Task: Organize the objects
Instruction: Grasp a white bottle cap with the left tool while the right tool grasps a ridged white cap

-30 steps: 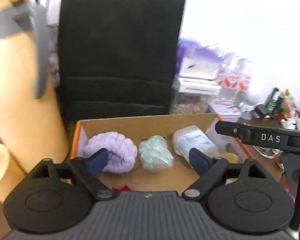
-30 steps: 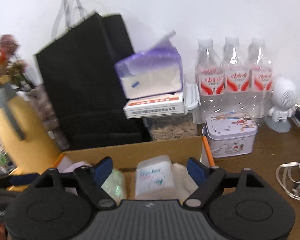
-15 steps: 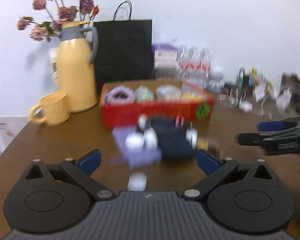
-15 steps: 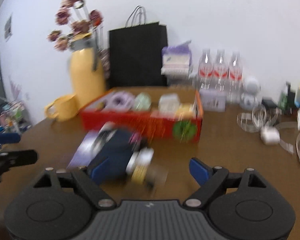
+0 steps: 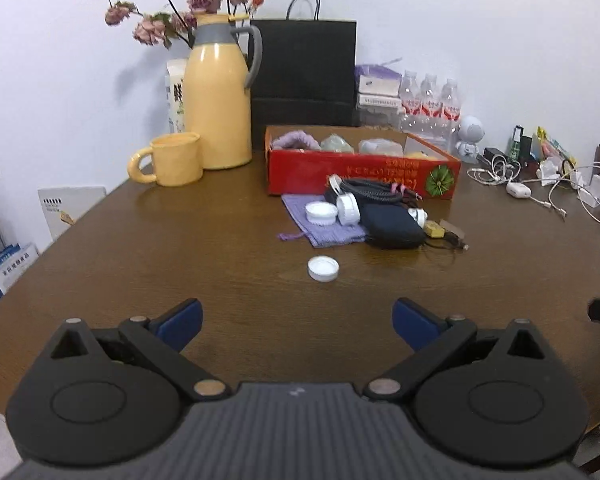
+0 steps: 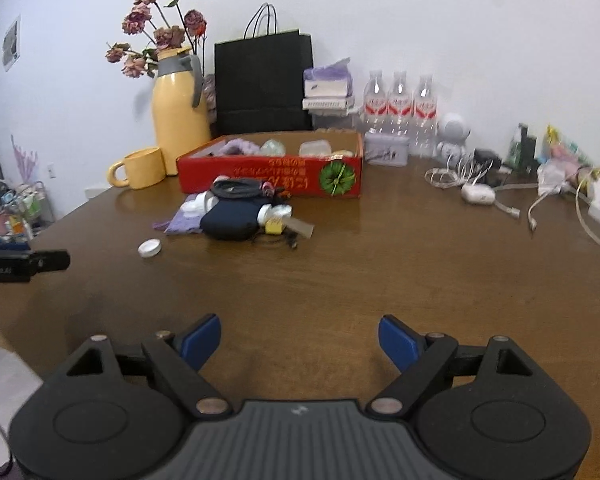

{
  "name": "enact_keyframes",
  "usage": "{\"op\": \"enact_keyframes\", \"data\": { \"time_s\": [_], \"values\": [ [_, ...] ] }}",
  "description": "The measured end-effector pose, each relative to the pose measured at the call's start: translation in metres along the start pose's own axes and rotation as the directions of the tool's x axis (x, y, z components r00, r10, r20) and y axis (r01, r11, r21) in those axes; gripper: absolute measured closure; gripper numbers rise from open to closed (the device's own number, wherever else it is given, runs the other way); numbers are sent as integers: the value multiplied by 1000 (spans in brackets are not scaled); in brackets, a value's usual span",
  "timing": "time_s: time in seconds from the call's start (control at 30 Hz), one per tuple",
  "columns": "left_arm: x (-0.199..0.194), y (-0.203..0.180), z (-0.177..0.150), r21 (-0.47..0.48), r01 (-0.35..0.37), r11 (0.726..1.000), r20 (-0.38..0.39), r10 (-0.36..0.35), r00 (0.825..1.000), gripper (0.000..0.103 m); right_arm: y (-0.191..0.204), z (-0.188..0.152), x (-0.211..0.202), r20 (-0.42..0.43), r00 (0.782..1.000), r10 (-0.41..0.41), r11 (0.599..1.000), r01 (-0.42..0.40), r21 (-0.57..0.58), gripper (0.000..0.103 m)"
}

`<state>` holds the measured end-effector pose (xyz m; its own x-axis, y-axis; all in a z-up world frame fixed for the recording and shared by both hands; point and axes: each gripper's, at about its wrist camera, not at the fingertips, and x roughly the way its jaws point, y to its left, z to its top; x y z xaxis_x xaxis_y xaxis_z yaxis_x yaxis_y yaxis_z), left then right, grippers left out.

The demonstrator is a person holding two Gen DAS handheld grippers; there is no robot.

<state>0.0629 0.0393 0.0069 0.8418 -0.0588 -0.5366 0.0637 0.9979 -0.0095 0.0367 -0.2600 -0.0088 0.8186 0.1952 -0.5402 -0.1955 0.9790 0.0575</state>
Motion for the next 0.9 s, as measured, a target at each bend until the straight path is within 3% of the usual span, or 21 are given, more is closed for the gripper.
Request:
{"op": "enact_keyframes", "data": {
  "time_s": [0.17,0.27,0.37,0.53,0.7,0.83,0.87,0.9],
  "values": [
    [25,2,-1,2,-15,1000,-24,15,1000,1,5,8,25,13,1000,9,1000,-9,-3,21],
    [46,-2,5,33,19,999,-24,-18,1000,14,10,21,49,0,1000,26,1000,-26,-14,28],
    [76,-7,12,71,62,996,-45,-59,997,27,21,40,77,0,998,64,997,-64,-52,41],
    [122,-9,24,78,103,992,-93,-95,991,34,49,79,127,11,989,148,982,-146,-121,55],
    [137,-4,26,63,158,985,-125,-149,981,42,80,112,188,-8,972,236,959,-235,-160,63],
    [138,-3,26,60,182,981,-118,-174,978,59,99,119,236,-62,964,257,957,-263,-121,69],
    [139,-3,26,60,179,982,-116,-171,978,69,104,119,245,-68,967,245,959,-252,-127,74],
    [139,-3,26,59,178,982,-115,-170,979,73,108,118,251,-72,970,231,962,-239,-134,87]
  ]
}}
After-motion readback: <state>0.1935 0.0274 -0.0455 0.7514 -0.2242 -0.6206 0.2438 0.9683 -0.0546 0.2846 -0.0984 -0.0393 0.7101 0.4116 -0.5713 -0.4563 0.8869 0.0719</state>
